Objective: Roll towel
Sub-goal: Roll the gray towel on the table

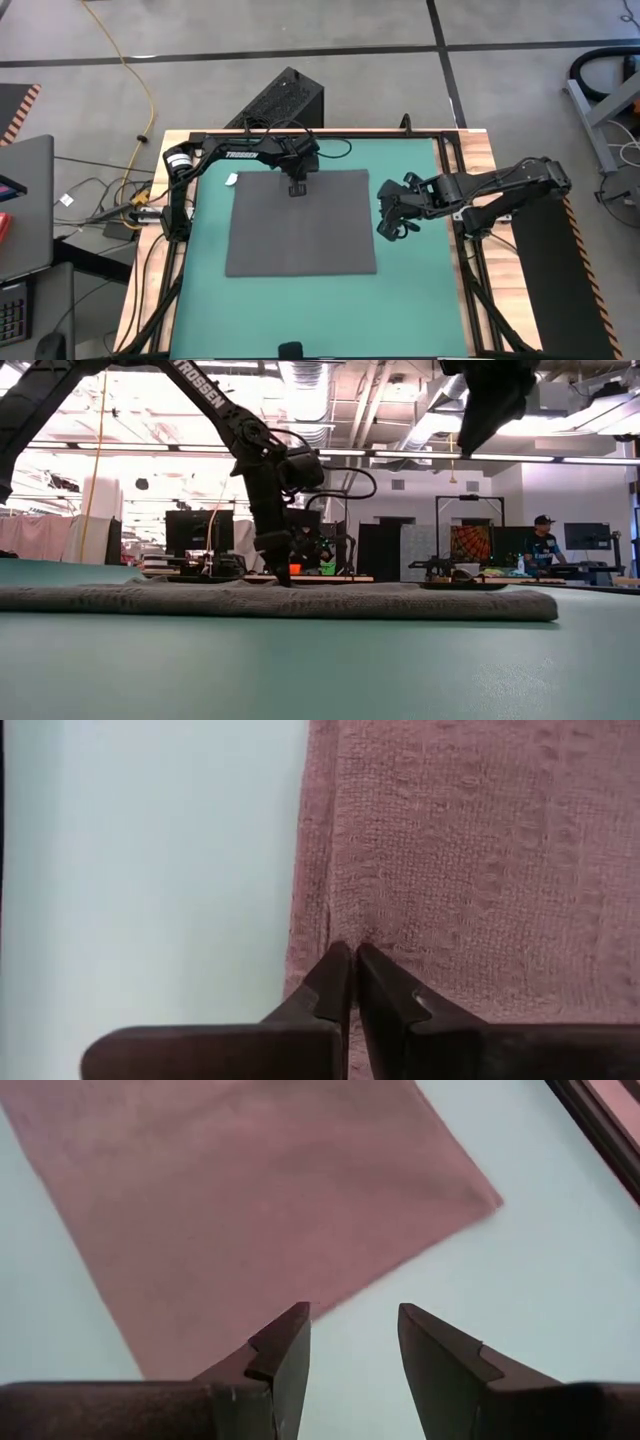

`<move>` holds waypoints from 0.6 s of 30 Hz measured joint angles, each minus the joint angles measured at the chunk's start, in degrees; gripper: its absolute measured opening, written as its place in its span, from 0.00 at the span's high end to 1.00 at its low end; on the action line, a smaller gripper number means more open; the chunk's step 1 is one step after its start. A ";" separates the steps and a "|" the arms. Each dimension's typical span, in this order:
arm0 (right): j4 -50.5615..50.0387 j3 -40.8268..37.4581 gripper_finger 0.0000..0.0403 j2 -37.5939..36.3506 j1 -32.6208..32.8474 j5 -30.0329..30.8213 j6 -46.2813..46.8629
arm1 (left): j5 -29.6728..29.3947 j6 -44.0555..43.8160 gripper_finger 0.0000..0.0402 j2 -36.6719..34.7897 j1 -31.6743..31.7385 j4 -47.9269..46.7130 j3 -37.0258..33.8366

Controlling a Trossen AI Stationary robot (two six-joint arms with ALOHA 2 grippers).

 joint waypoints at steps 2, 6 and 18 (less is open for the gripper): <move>1.44 0.00 0.56 0.00 0.02 0.00 -0.02 | -0.08 -0.51 0.97 -0.09 0.00 -0.54 0.00; 2.58 0.00 0.56 0.00 0.01 0.00 -0.04 | 0.32 -1.91 0.90 -0.95 -0.25 -0.73 0.00; 16.81 -5.35 0.45 0.02 0.39 -2.73 -7.34 | 2.32 -2.16 0.59 -9.48 0.24 -4.53 0.00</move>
